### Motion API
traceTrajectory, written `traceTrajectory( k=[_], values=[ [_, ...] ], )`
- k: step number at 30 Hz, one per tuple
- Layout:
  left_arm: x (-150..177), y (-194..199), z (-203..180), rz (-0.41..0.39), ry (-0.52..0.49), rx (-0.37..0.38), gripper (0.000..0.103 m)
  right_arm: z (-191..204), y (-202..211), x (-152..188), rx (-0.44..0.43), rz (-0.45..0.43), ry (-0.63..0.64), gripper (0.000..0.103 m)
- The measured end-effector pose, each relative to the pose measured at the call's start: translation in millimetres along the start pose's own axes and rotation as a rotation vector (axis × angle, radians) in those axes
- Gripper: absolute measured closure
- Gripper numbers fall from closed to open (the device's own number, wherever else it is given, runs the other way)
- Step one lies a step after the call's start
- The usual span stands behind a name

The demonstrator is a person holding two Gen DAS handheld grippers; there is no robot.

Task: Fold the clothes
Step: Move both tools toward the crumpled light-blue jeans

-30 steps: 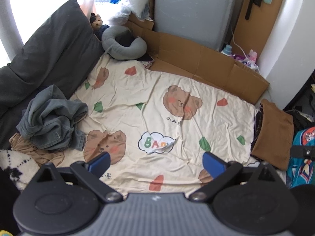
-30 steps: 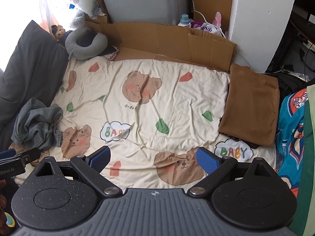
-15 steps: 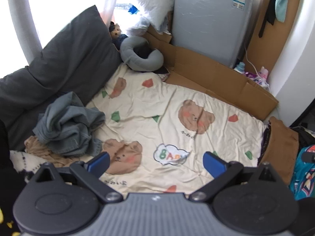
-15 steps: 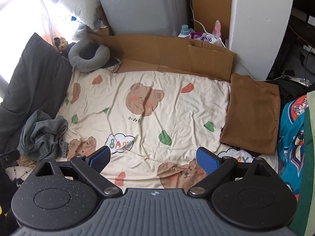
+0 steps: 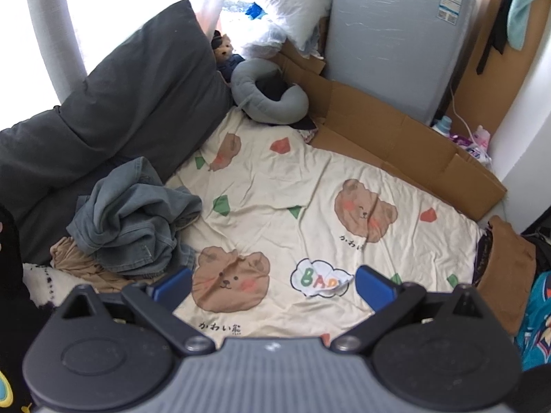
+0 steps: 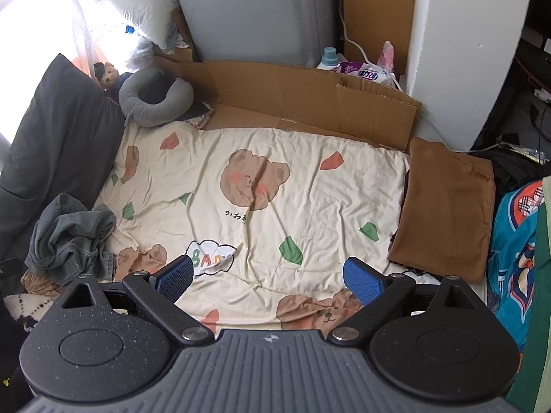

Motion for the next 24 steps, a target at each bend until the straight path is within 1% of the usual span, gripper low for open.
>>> traceTrajectory(
  k=[10, 16, 20, 24],
  values=[
    [-9.5, -19.6, 45.2, 0.0, 0.087, -0.017, 0.001, 49.5, -30.5, -24.8, -0.007, 0.03, 0.104, 0.006],
    [-15.0, -33.4, 65.9, -0.01, 0.122, -0.039, 0.001, 78.1, -51.0, -40.7, -0.022, 0.036, 0.159, 0.006],
    [-18.3, -45.2, 78.5, -0.014, 0.157, -0.036, 0.001, 95.2, -65.2, -50.5, -0.026, 0.036, 0.199, 0.006],
    [-22.1, -58.7, 89.3, -0.019, 0.185, -0.029, 0.002, 113.4, -81.3, -56.7, -0.025, 0.033, 0.27, 0.006]
  ],
)
Point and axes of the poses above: each gripper's, at about its wrist camera, not at the fingertips, and y roughly against the way its jaws point, z to its left, x to its underside, the point moved 10 cm from there along -y, roughly the way its jaws point, and after that the axes turned 14 degrees about z, right-handed, at the moved point
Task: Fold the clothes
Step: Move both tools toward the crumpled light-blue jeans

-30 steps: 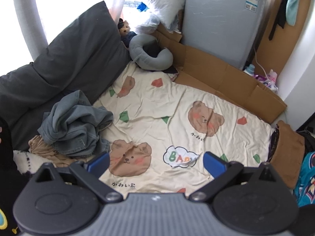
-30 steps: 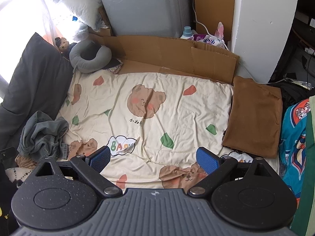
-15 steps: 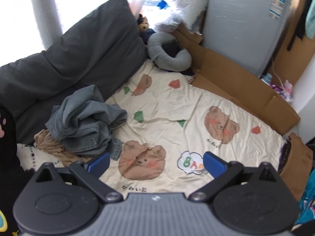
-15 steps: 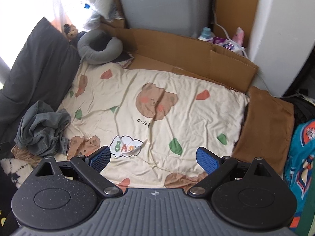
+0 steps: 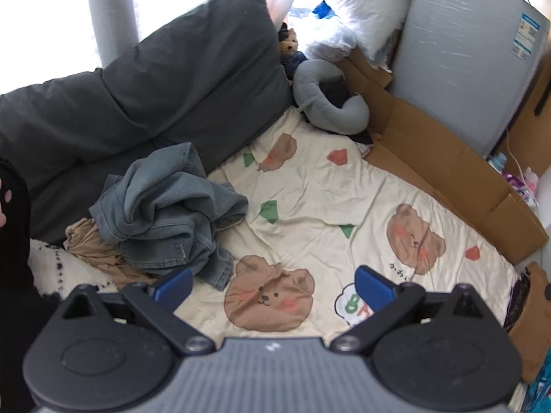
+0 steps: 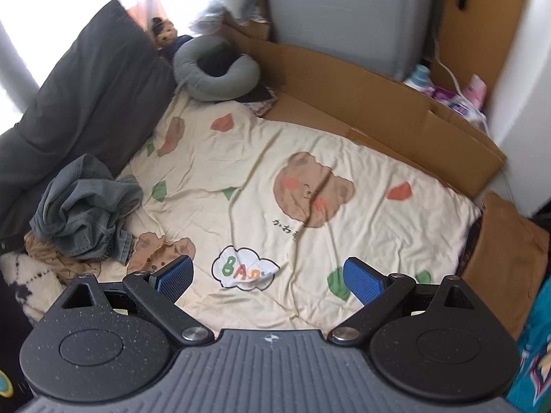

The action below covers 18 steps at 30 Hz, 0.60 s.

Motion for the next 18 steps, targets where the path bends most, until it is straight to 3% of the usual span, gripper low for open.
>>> traceTrajectory(
  k=[18],
  values=[
    [-15.3, -69.2, 48.2, -0.035, 0.144, -0.03, 0.009, 75.5, -87.1, -38.3, 0.027, 0.076, 0.262, 0.006]
  ],
)
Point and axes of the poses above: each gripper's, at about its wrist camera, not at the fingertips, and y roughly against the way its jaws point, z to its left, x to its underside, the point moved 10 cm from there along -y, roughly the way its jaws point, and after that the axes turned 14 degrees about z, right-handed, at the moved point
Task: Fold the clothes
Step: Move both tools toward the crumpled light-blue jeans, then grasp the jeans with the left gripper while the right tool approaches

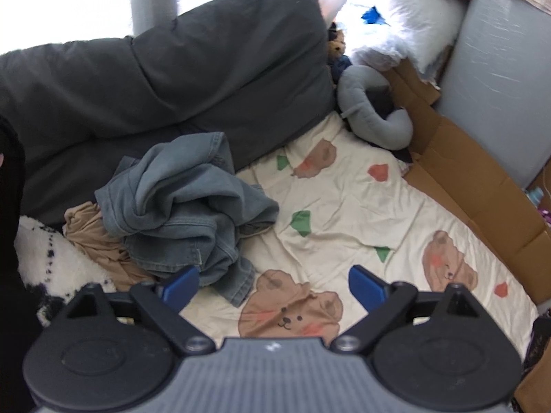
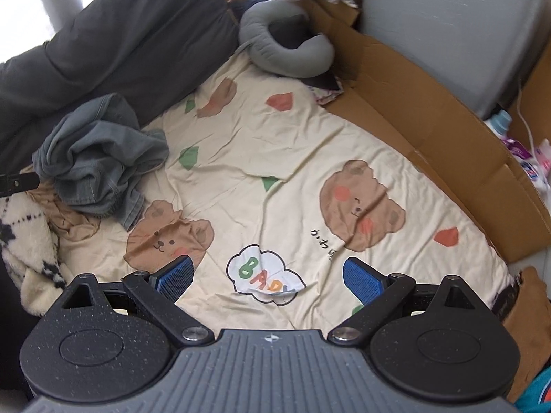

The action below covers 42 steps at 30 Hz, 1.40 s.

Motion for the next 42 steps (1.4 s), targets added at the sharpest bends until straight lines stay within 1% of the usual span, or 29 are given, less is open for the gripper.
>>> traceTrajectory(
  k=[5, 11, 17, 20, 22, 27, 31, 35, 40, 42],
  values=[
    [-2.1, -18.4, 14.3, -0.006, 0.04, -0.011, 0.013, 13.9, -23.8, -12.2, 0.01, 0.017, 0.051, 0.006],
    [-2.9, -37.3, 25.1, -0.019, 0.05, -0.027, 0.019, 24.0, -50.3, -23.1, 0.017, 0.035, 0.085, 0.006],
    [1.5, -61.9, 39.0, -0.015, 0.086, -0.029, 0.026, 36.4, -72.7, -35.8, 0.013, 0.035, 0.12, 0.006],
    [5.4, -77.4, 47.6, -0.011, 0.106, -0.034, 0.032, 44.0, -86.6, -41.2, 0.004, 0.035, 0.137, 0.006],
    [8.2, -88.0, 53.6, -0.008, 0.118, -0.036, 0.036, 51.0, -96.0, -44.6, -0.009, 0.029, 0.156, 0.006],
    [14.6, -112.8, 69.6, -0.012, 0.144, -0.047, 0.039, 67.3, -119.0, -53.0, -0.042, -0.015, 0.205, 0.007],
    [18.5, -131.7, 86.2, -0.023, 0.17, -0.065, 0.04, 76.9, -136.7, -57.1, -0.059, -0.043, 0.231, 0.008],
    [16.5, -139.3, 103.7, -0.077, 0.202, -0.072, 0.04, 85.5, -149.9, -61.1, -0.102, -0.08, 0.241, 0.009],
    [2.3, -132.9, 136.0, -0.177, 0.257, -0.113, 0.039, 95.2, -162.8, -65.3, -0.144, -0.114, 0.251, 0.009],
    [-4.1, -132.6, 148.7, -0.198, 0.276, -0.13, 0.037, 98.6, -167.4, -66.3, -0.162, -0.12, 0.253, 0.009]
  ],
)
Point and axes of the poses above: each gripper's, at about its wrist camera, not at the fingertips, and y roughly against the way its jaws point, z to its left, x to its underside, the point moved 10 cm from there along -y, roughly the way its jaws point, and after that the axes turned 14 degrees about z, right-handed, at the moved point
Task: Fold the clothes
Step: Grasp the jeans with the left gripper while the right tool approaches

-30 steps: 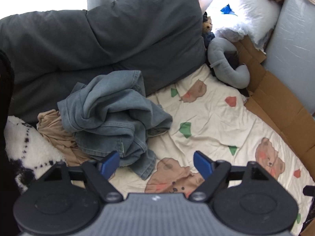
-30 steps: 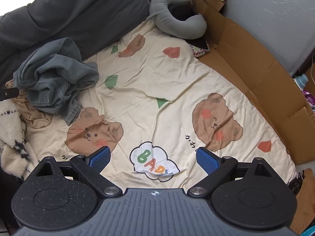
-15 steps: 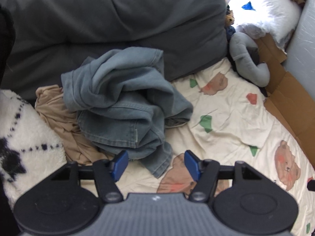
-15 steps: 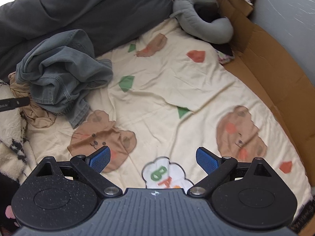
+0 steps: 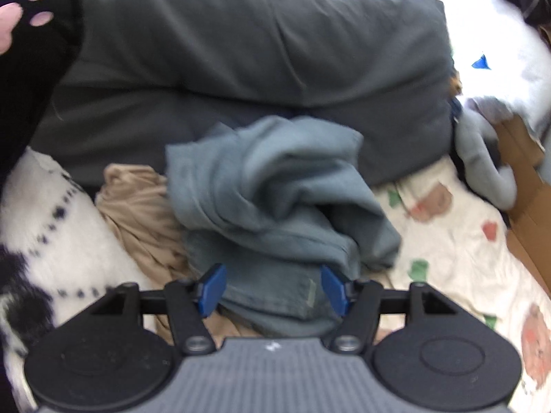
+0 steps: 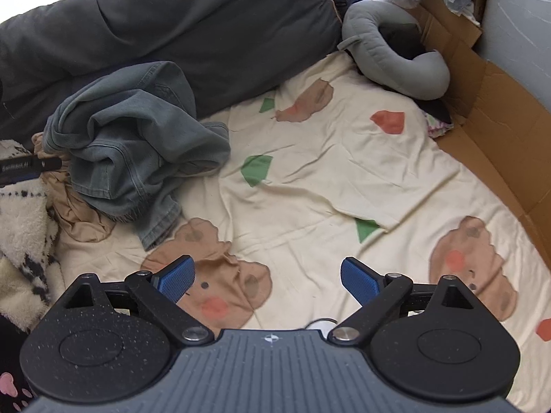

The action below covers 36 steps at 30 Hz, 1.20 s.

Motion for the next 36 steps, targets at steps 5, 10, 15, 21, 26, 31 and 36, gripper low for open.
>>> traceTrajectory(
  k=[5, 10, 15, 21, 26, 31, 36],
  values=[
    [-21.3, -9.3, 18.4, -0.036, 0.022, -0.027, 0.033, 1.8, -13.1, -0.9, -0.028, 0.002, -0.007, 0.018],
    [-42.0, -20.0, 32.2, -0.064, 0.041, -0.028, 0.027, 3.0, -19.2, -1.8, -0.049, -0.005, -0.022, 0.017],
    [-62.7, -30.7, 46.0, -0.093, 0.06, -0.029, 0.027, 5.2, -22.3, -5.5, -0.071, -0.013, -0.044, 0.017],
    [-71.1, -39.4, 35.6, -0.131, 0.022, -0.011, 0.06, 14.8, -26.3, -8.7, -0.102, -0.01, -0.04, 0.017],
    [-63.4, -33.6, 19.5, -0.14, -0.013, 0.029, 0.08, 22.2, -25.2, -13.4, -0.116, -0.017, -0.029, 0.017],
    [-50.3, -21.6, 1.9, -0.131, -0.028, 0.115, 0.085, 25.4, -23.2, -20.4, -0.123, -0.03, -0.039, 0.017],
    [-31.5, -8.8, -20.4, -0.111, -0.053, 0.193, 0.088, 27.6, -21.7, -28.4, -0.135, -0.039, -0.049, 0.017]
  ],
)
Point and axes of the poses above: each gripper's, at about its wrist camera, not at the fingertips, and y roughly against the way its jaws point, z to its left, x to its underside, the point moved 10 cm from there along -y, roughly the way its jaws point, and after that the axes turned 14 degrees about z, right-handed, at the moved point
